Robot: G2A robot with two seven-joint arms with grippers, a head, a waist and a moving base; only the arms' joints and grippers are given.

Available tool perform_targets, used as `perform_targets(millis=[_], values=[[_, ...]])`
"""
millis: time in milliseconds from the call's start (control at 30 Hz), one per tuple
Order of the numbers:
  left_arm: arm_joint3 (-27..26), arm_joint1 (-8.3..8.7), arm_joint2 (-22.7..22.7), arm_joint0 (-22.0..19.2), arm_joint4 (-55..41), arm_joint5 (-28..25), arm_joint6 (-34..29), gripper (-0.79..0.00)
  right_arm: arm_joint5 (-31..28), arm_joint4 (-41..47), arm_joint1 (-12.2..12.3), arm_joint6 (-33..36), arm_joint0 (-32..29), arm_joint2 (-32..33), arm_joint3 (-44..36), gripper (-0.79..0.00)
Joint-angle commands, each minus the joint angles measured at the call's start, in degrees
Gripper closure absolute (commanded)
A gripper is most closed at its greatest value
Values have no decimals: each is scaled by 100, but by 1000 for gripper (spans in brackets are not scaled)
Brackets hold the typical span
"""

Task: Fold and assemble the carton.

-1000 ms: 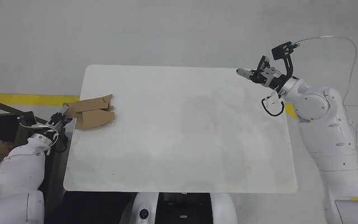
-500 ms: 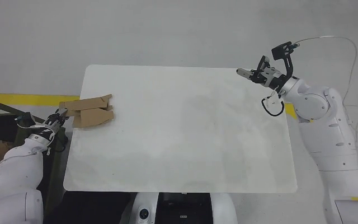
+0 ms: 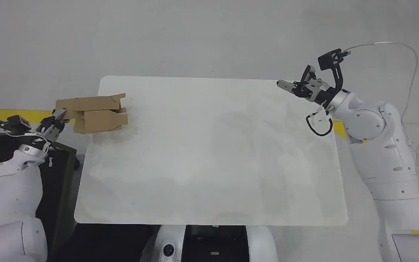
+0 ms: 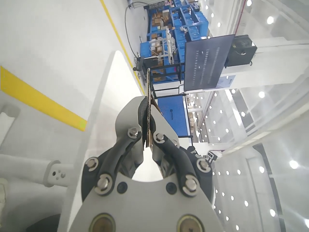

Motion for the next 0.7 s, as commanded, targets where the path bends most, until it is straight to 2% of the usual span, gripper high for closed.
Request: perform_targets(millis=[0,300,667], values=[[-150,2,2,-54,-48,-82,-106,0,0,0,0,0,0,0,0,-785],[-772,-95,244,-323,-249,-99,-263,0,0,0,0,0,0,0,0,-785],[-1245,-475,1226,-786,-232,245,-325,0,0,0,0,0,0,0,0,-785]])
